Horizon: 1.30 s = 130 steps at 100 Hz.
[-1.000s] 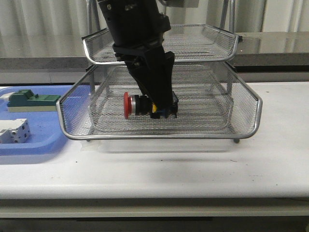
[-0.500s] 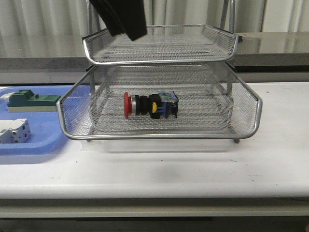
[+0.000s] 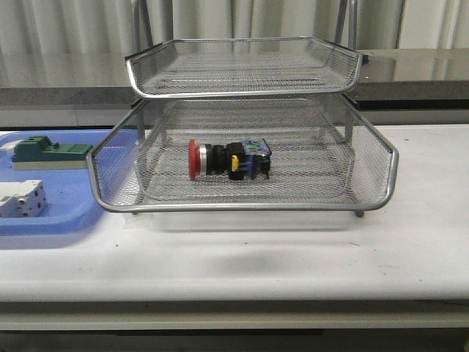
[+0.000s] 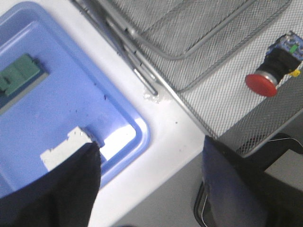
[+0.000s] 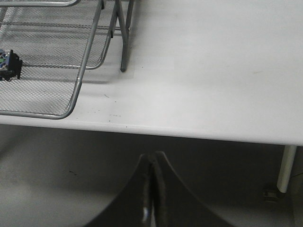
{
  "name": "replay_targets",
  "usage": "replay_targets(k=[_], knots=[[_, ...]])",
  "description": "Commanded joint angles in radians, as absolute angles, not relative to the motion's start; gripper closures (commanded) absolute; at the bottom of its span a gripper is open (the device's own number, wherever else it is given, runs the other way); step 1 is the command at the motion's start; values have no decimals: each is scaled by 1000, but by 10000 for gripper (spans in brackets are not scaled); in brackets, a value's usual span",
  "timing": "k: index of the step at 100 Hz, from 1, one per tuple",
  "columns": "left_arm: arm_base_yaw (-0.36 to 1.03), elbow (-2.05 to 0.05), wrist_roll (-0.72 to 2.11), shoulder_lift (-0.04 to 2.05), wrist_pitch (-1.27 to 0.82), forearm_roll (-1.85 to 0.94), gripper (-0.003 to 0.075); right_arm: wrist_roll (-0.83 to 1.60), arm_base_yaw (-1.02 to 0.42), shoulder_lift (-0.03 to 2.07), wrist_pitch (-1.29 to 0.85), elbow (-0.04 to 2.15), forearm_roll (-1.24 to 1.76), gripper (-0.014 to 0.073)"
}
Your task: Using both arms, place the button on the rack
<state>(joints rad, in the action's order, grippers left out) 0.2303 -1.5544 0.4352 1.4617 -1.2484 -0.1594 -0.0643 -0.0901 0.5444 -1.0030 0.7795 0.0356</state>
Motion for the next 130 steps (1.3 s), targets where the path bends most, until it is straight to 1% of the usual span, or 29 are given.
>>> replay_targets(k=[1, 20, 48, 69, 79, 103, 116, 130], knots=[[197, -1501, 418, 1351, -1196, -185, 281, -60, -88, 547, -938, 811, 32, 663], [122, -1286, 405, 1144, -1027, -185, 281, -60, -88, 547, -938, 811, 32, 663], [23, -962, 360, 796, -687, -185, 281, -60, -88, 547, -938, 811, 32, 663], [-2, -778, 331, 599, -573, -188, 281, -60, -88, 547, -938, 811, 32, 663], [-2, -677, 326, 516, -481, -236, 281, -60, -88, 547, -938, 811, 32, 663], [-2, -457, 326, 397, -234, -326, 281, -60, -88, 547, -938, 811, 32, 663], [-2, -354, 326, 392, -80, -339, 281, -60, -88, 547, -938, 811, 32, 663], [-2, -300, 326, 392, 11, -339, 281, -60, -88, 547, -938, 811, 32, 663]])
